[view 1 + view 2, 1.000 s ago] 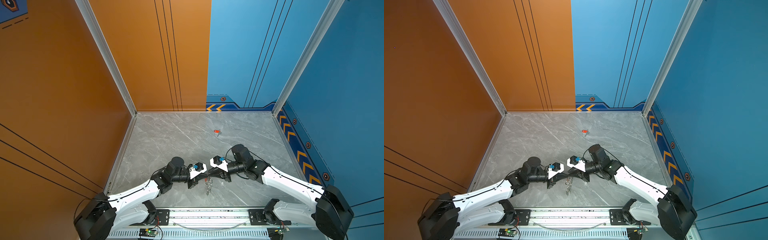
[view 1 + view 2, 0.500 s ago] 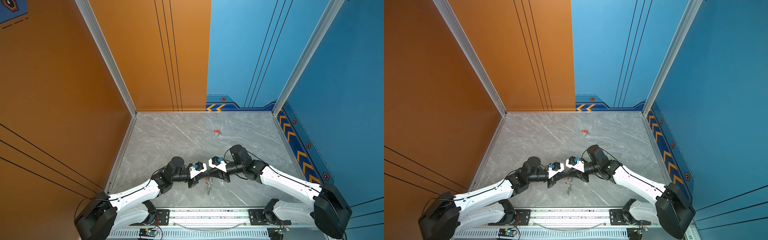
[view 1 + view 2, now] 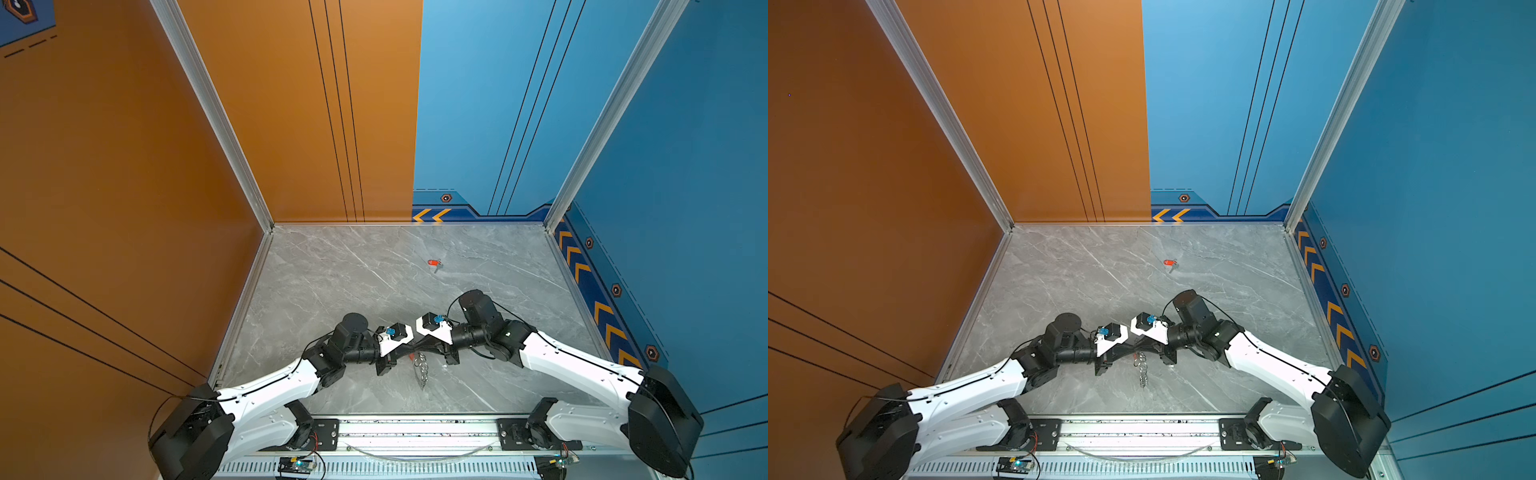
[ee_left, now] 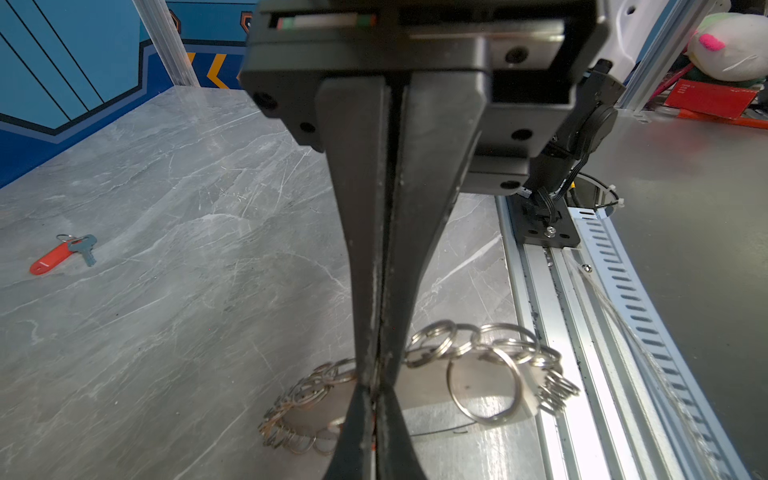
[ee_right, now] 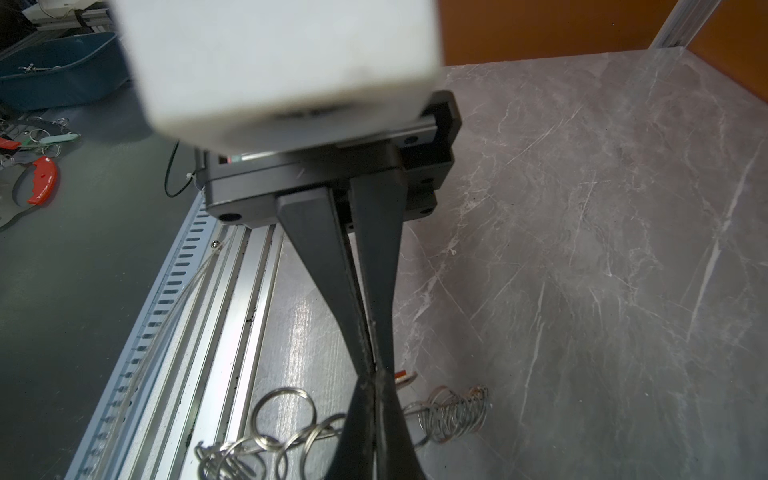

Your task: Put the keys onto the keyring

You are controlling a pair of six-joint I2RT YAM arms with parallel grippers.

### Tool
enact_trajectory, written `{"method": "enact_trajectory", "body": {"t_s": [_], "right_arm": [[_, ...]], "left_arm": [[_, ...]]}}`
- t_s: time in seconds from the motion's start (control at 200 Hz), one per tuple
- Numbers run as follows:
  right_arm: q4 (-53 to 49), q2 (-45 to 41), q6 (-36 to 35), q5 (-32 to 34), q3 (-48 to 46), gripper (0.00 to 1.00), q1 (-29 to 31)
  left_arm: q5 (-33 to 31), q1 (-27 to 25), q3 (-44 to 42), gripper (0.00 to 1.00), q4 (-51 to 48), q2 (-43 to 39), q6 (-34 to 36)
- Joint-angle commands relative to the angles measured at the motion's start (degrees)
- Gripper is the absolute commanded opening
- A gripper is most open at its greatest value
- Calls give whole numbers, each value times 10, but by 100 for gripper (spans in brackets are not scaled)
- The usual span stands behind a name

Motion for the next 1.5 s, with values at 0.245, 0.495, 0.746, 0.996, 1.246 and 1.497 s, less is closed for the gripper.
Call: {"method": "enact_trajectory", "body": {"t_s": [0.245,0.495,0.746,0.996,1.246,1.497], "right_arm": [[268,-24,182,-41,-63,0,-28],[323,-3,205,-53,-79,0,-26],[350,1,214,-88,-91,0,-44],[395,13,227,-105,-102,0,-40],[389,11,208,-107,-107,0,-38],[390,21,188,-74,-107,0,-27]], "left_arm": [[12,0,8,12,9,-13,-6],[-24,1,-1,13,22,-26,-10],[-41,8,-31,21,62,-73,-28],[-61,19,-39,26,81,-82,-47],[-66,27,-39,26,93,-81,-65],[-5,28,-38,19,101,-73,-71]]}}
